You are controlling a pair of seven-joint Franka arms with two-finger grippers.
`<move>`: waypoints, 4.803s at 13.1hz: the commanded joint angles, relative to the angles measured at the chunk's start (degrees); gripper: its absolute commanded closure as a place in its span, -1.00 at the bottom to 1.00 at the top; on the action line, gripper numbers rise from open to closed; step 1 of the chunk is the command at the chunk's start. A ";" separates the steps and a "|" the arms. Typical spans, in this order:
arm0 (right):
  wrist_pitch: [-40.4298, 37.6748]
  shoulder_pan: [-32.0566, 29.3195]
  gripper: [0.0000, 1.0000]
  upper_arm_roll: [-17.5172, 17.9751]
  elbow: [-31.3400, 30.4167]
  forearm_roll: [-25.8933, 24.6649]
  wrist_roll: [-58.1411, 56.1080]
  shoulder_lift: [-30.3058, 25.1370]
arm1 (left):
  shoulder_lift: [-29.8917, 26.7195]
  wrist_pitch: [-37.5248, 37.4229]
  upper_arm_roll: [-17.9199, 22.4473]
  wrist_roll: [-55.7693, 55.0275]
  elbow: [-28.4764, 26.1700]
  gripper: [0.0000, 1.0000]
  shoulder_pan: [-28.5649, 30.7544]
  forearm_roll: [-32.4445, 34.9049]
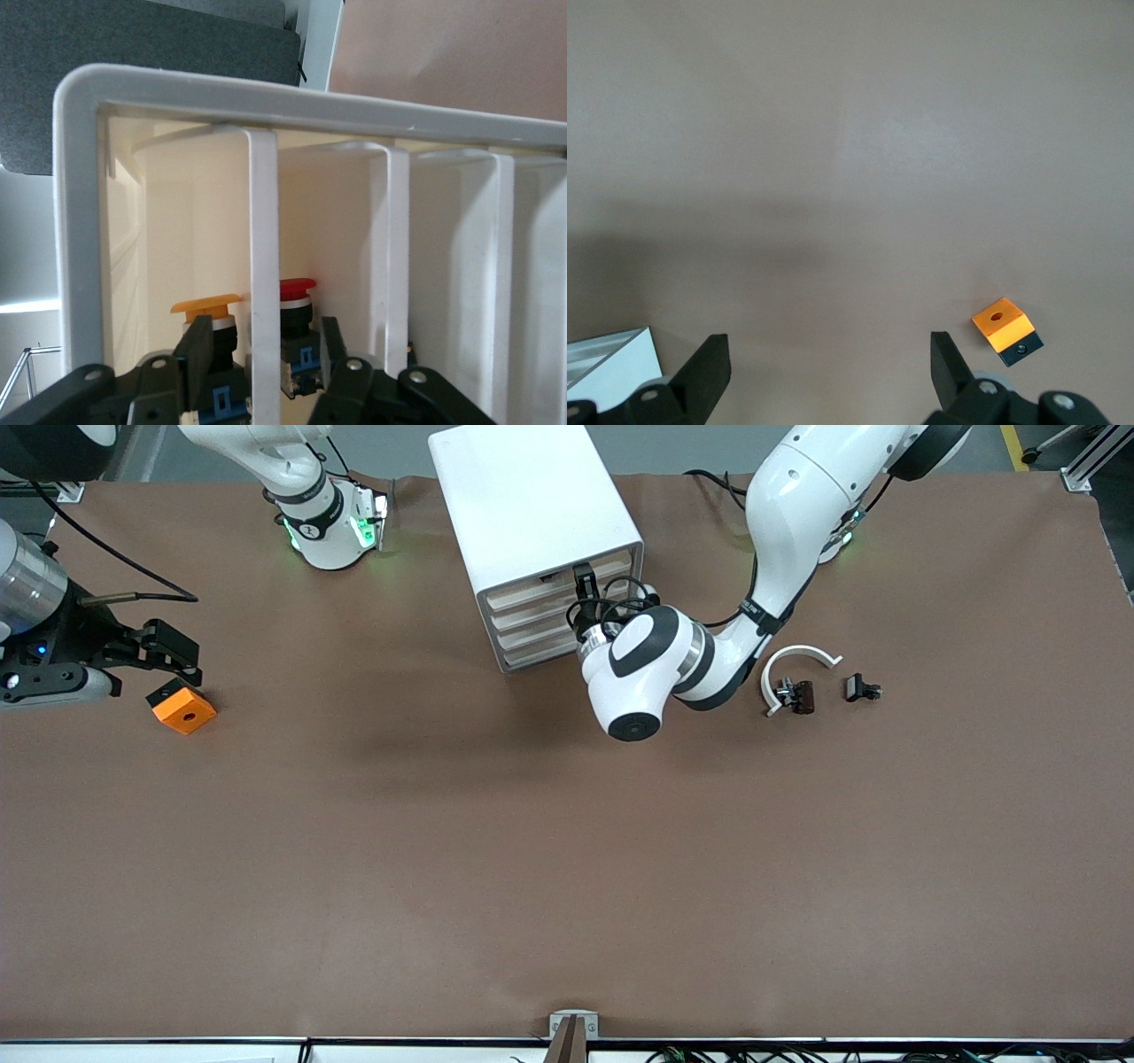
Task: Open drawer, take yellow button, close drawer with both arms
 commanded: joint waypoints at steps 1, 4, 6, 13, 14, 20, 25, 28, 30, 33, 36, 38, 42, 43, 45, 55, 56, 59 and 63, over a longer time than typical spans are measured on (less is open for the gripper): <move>-0.94 -0.12 -1.00 0.16 0.67 0.35 0.93 1.01 | -0.31 -0.54 0.32 -0.93 0.17 0.52 -0.32 -1.16; -1.47 -0.47 -1.00 -0.10 0.76 2.11 1.02 1.09 | -0.05 -0.09 1.02 -0.67 0.25 1.00 0.29 -0.64; -1.47 0.58 -1.00 0.25 0.67 2.02 1.02 1.09 | -0.48 -0.09 1.89 -0.40 0.78 1.00 2.04 -0.46; -2.96 11.55 -1.00 0.43 0.76 1.76 25.66 2.06 | 0.04 0.43 1.99 -0.23 2.45 1.00 13.90 -0.72; -2.96 14.36 -1.00 0.43 0.76 1.84 31.28 2.06 | 0.04 1.04 1.99 0.21 2.45 1.00 14.87 -0.72; -0.34 32.11 -1.00 0.43 2.68 2.28 69.87 5.83 | -0.40 1.40 1.99 1.18 3.85 -1.00 16.38 -0.73; 7.74 40.03 -1.00 0.43 3.22 2.55 86.43 10.66 | -0.31 1.22 1.99 2.49 9.20 -1.00 18.83 0.33; 12.40 41.97 -1.00 0.43 3.22 2.37 92.40 14.44 | -0.49 1.22 2.07 7.66 14.99 -1.00 23.31 1.12; 14.34 42.42 -1.00 0.34 3.30 2.20 94.18 16.38 | -1.10 1.22 2.16 14.50 16.42 -1.00 26.03 4.09; 17.15 42.24 -1.00 0.34 5.14 2.11 93.57 19.89 | -4.61 1.40 2.07 23.92 16.43 -1.00 26.40 17.52; 18.13 42.51 -1.00 0.34 6.47 2.20 94.18 22.27 | -6.72 1.49 1.99 34.54 16.51 -1.00 26.40 26.59; 18.13 42.51 -1.00 0.34 6.38 2.37 94.09 22.97 | -7.51 2.88 1.99 40.88 16.51 -1.00 26.48 28.54; 17.25 42.94 -1.00 0.43 5.86 2.63 93.65 23.15 | -7.87 9.02 1.73 48.97 16.25 -1.00 26.14 30.91; 17.08 43.47 -1.00 0.34 5.85 2.64 93.74 23.42 | -7.52 11.74 1.64 49.86 16.08 -1.00 25.79 31.87; 16.11 44.52 -1.00 0.43 5.68 2.64 93.83 24.20 | -7.08 12.56 1.11 56.41 15.90 -1.00 24.99 34.77; 15.14 44.88 0.17 0.51 5.68 4.83 92.86 25.62 | -7.43 25.04 0.58 73.51 4.57 -1.00 19.72 36.54; 15.14 44.88 0.37 0.51 5.77 5.01 92.34 25.62 | -7.43 25.13 0.58 73.08 4.39 -1.00 19.11 36.54; 15.05 45.23 0.58 0.51 5.85 5.53 89.52 25.62 | -8.74 28.10 0.32 72.90 0.71 -1.00 17.09 38.02; 14.18 44.27 0.56 0.43 6.73 5.97 89.52 24.65 | -13.92 34.79 -3.10 72.90 -8.25 -1.00 16.91 38.04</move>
